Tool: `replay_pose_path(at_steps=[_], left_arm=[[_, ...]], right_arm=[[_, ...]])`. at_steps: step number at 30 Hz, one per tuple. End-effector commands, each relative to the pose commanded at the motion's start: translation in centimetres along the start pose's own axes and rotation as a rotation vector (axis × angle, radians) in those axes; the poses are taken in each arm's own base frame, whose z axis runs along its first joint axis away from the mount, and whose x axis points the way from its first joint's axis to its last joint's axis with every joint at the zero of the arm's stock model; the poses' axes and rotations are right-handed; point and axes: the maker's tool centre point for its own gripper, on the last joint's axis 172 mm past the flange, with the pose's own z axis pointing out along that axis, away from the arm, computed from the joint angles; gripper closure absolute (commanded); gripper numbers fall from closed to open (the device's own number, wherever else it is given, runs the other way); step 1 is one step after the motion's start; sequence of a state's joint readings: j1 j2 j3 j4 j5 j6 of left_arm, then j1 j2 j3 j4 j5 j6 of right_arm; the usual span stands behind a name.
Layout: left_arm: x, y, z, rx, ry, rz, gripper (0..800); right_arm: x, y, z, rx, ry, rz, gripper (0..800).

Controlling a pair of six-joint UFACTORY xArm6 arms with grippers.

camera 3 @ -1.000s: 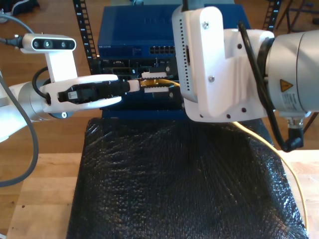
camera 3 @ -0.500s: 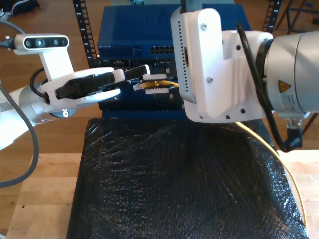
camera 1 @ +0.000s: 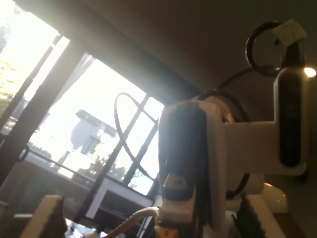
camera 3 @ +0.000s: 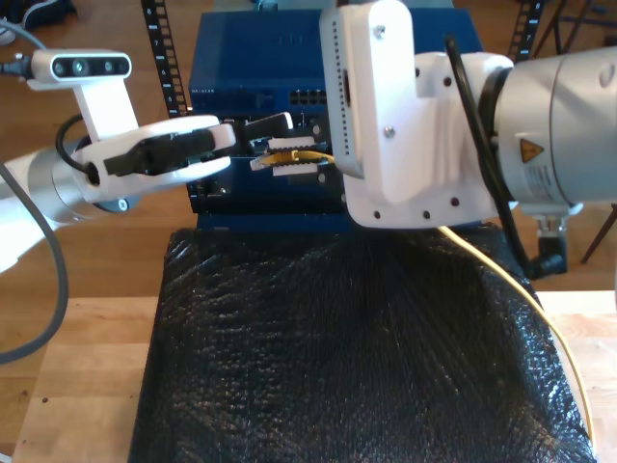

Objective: Grab the cable and plug it in

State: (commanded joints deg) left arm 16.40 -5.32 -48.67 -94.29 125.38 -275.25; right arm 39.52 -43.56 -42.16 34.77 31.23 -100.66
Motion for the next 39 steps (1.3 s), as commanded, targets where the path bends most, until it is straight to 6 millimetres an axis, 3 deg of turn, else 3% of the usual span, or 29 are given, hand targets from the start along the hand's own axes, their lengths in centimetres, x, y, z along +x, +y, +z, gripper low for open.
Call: replay_pose_path(at_steps=[9,15,21,25,29,39], left_arm=[[-1.4,-3.3,-2.7,0.206,-0.154,0.000,2],[-0.5,-2.9,-4.3,0.265,-0.207,0.036,2],[-0.4,-2.6,-6.6,0.325,-0.263,0.056,2],[-1.3,-2.8,-8.2,0.372,-0.330,0.057,2],[-2.7,-2.8,-10.3,0.428,-0.406,0.034,2],[-6.2,-2.1,-13.0,0.514,-0.630,0.036,2]], right_arm=[[-0.8,0.6,0.7,0.005,0.003,0.054,799],[-4.0,1.4,0.1,-0.004,-0.052,0.151,799],[-5.9,1.5,-0.5,0.001,-0.082,0.185,799],[-6.4,1.0,-0.6,0.024,-0.088,0.199,799],[-8.6,0.3,-0.7,0.048,-0.122,0.275,799],[-14.1,-1.0,-1.7,0.080,-0.208,0.414,799]])
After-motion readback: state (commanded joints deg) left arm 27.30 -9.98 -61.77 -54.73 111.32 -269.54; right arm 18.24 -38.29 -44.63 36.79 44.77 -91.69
